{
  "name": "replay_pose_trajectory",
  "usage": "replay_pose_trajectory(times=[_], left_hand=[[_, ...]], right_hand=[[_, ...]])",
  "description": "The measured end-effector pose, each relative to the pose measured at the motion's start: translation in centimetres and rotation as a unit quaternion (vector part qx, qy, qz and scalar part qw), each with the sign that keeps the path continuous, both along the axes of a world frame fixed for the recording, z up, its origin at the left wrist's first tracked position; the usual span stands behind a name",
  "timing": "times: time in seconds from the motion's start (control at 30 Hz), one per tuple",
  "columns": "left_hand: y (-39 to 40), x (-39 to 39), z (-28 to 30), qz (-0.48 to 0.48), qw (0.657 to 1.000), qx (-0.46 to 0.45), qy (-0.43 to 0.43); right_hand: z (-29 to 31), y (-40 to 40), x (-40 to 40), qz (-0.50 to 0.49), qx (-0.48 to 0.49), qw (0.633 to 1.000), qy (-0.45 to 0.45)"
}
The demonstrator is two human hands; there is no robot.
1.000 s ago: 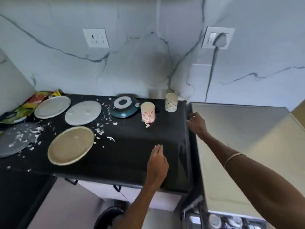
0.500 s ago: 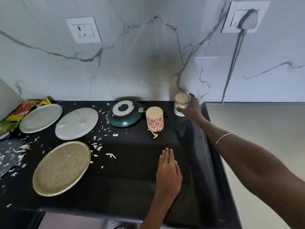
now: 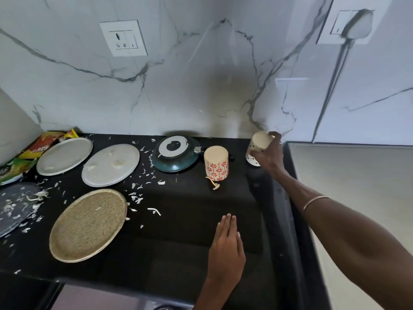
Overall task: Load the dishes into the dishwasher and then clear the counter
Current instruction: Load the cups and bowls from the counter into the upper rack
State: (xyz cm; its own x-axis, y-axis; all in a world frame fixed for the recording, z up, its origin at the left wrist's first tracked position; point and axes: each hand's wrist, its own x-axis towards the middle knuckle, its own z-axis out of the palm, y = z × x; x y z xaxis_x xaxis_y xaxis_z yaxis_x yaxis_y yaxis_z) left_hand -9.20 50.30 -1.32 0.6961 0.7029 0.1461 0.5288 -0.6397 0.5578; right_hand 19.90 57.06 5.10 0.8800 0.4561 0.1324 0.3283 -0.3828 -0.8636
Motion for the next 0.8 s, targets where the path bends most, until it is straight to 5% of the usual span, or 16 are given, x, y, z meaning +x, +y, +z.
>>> replay_pose_trajectory(times=[0.37,0.8], left_hand=[[-9.6,5.6,2.4,-0.092,0.995,-0.004,-0.048],[-30.9,6.8,4.7,-0.089,0.995,-0.012,-0.040]], right_hand=[[5.6,-16.6,3.3,-0.067,0.000,0.998,-0.012],[7.9,-48.3,-0.2,-0.129,-0.005,0.992,-0.002]])
